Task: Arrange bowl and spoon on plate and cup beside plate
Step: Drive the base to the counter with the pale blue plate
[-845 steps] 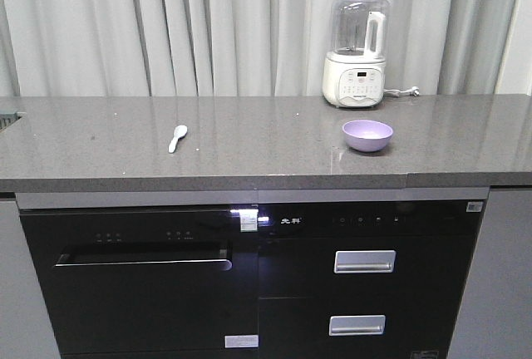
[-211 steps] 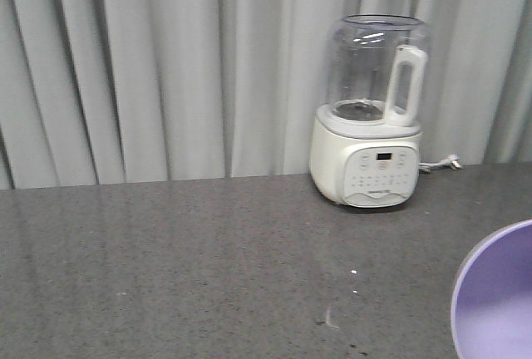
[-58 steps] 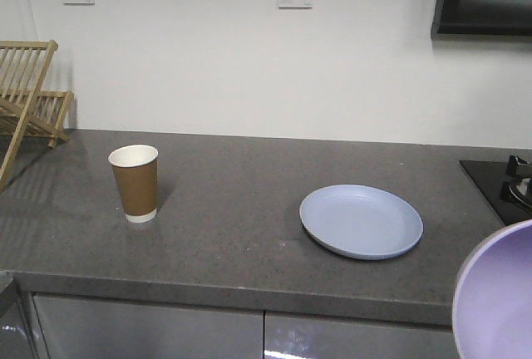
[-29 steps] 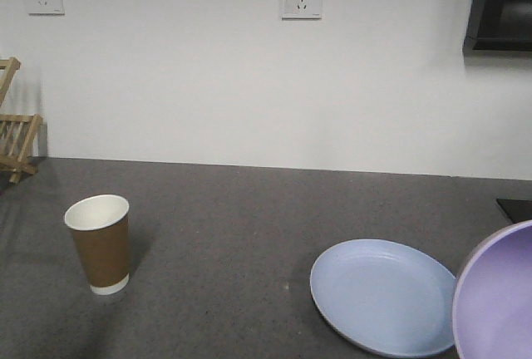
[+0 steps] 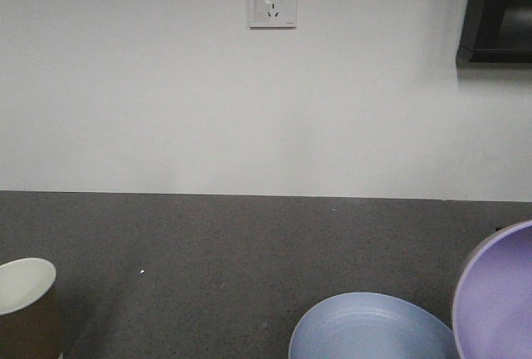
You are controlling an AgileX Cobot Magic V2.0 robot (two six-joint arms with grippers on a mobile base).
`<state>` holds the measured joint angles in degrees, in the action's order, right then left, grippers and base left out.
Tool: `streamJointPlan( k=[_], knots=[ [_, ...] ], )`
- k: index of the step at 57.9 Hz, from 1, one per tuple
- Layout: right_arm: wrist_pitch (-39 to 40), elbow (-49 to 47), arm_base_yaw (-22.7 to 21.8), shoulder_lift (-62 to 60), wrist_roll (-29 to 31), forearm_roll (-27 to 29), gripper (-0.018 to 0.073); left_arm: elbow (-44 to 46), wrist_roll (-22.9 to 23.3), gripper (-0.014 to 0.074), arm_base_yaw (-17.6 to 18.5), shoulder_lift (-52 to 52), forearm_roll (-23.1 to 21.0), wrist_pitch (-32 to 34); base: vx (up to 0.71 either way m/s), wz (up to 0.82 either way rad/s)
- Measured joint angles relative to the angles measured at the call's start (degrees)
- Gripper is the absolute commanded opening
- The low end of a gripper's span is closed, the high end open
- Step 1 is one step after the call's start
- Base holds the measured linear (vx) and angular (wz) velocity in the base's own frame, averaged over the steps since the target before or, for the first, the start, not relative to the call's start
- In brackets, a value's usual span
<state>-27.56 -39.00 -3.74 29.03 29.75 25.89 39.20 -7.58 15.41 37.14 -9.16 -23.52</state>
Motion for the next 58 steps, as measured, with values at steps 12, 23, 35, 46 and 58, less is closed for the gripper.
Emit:
streamJointPlan(
  k=[12, 23, 35, 46, 58],
  knots=[
    [0.00, 0.00, 0.00, 0.00, 0.00, 0.00, -0.0008, 0.00, 0.00, 0.0003, 0.00, 0.00, 0.00, 0.00, 0.17, -0.08],
    [0.00, 0.00, 0.00, 0.00, 0.00, 0.00, -0.0008, 0.00, 0.00, 0.0003, 0.00, 0.00, 0.00, 0.05, 0.07, -0.01],
    [0.00, 0.00, 0.00, 0.00, 0.00, 0.00, -0.0008, 0.00, 0.00, 0.0003, 0.00, 0.00, 0.00, 0.05, 0.01, -0.01],
    [0.00, 0.00, 0.00, 0.00, 0.00, 0.00, -0.0008, 0.00, 0.00, 0.0003, 0.00, 0.00, 0.00, 0.05, 0.00, 0.00],
    [0.00, 0.00, 0.00, 0.00, 0.00, 0.00, -0.0008, 0.00, 0.00, 0.0003, 0.00, 0.00, 0.00, 0.05, 0.00, 0.00]
  ],
)
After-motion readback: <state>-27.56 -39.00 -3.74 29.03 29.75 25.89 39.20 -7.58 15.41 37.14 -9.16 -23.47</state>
